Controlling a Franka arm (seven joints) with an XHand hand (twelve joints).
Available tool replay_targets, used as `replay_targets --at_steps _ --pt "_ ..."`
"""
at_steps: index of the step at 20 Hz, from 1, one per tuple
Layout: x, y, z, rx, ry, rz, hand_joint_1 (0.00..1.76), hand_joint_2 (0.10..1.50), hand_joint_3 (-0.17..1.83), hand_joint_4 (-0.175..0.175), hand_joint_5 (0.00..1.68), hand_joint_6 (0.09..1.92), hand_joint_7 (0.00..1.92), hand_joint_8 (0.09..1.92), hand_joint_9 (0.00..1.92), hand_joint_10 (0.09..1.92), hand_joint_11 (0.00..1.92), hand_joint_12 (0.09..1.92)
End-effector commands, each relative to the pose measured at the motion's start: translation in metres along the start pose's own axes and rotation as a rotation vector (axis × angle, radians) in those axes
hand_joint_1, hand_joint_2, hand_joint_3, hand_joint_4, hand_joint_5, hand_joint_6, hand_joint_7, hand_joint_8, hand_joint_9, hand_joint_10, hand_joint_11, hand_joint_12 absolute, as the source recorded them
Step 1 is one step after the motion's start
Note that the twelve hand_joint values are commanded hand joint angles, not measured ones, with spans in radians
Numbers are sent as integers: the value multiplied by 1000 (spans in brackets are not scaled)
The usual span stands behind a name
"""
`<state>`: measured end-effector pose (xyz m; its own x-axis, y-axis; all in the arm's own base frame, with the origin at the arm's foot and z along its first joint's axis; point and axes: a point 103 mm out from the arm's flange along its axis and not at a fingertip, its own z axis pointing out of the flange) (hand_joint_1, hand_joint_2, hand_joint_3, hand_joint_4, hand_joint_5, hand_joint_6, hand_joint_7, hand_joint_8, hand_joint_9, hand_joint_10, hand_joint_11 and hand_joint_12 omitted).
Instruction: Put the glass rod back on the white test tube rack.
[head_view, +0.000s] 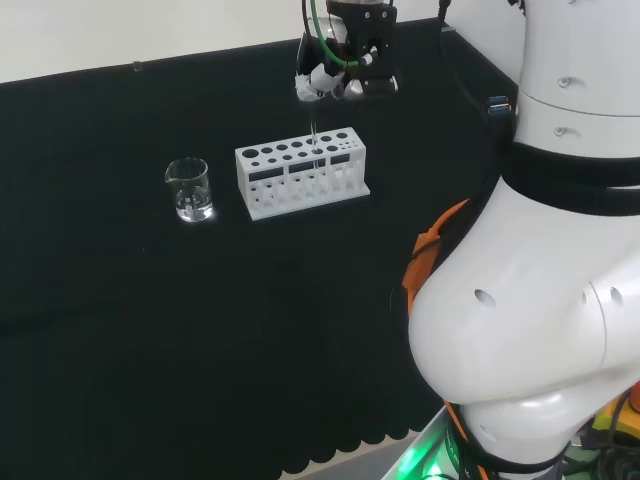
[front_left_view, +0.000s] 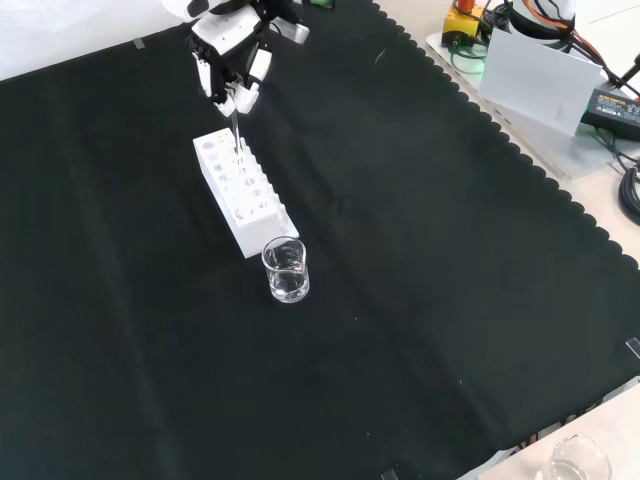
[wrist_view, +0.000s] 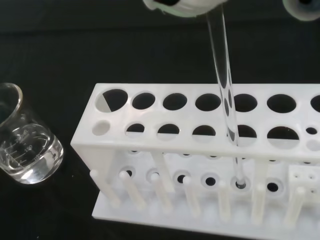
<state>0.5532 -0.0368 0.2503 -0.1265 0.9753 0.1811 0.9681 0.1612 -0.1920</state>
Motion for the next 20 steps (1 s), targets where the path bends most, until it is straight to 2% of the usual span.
replay_targets --at_steps 1,4,6,10,20 --pt "1 -3 -8 0 -1 2 1260 949 -167 -175 741 858 1127 647 1734 156 1745 300" --pt "-2 -8 -13 -13 7 7 1234 889 -175 -175 442 826 919 697 1761 87 1858 321" --pt "-3 -11 -18 -11 9 10 1208 870 -175 -175 351 761 812 733 1774 87 1888 322" --pt "-4 -18 -27 -20 6 13 1181 859 -175 -175 312 694 750 755 1788 87 1895 318" --pt "4 -48 -63 -59 7 5 1176 857 -175 -175 317 671 756 755 1797 87 1894 317"
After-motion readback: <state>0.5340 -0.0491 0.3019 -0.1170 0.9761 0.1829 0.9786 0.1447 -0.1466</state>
